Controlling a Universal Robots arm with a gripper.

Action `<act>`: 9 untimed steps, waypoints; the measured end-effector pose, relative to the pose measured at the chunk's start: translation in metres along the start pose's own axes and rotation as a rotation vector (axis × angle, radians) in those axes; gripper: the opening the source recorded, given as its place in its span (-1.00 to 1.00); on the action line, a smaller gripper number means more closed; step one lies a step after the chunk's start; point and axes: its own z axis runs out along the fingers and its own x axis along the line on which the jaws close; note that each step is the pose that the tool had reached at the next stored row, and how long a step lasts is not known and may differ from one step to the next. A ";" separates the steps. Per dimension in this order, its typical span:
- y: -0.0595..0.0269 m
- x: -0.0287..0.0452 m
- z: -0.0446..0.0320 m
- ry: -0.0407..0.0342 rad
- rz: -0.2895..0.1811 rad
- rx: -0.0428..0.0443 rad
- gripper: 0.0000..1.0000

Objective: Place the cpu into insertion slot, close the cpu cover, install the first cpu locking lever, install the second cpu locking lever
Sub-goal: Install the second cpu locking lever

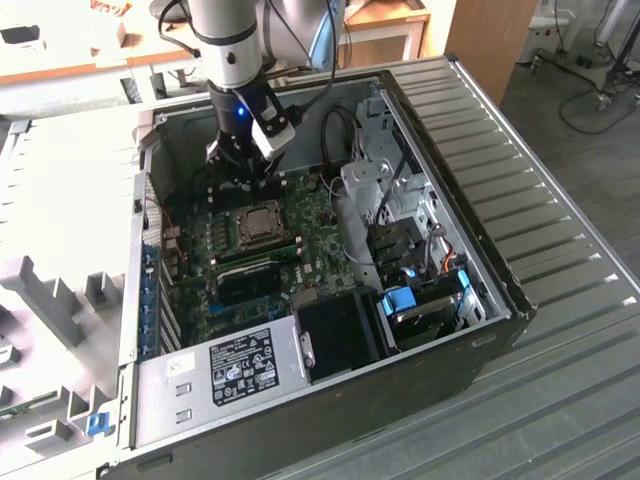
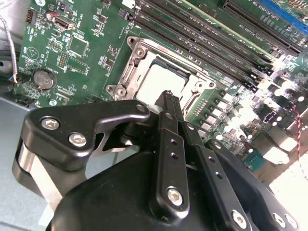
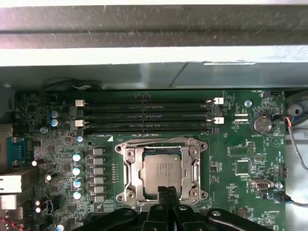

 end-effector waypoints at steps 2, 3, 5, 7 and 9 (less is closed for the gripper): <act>0.0000 0.0000 -0.0002 -0.0001 0.000 -0.0002 -0.79; 0.0000 0.0000 -0.0002 -0.0002 0.000 -0.0003 -0.79; -0.0005 -0.0001 -0.0004 0.0001 0.000 0.0001 -0.79; -0.0011 -0.0001 -0.0003 0.0000 0.000 -0.0001 -0.79; -0.0019 -0.0001 -0.0003 0.0000 0.000 0.0000 -0.79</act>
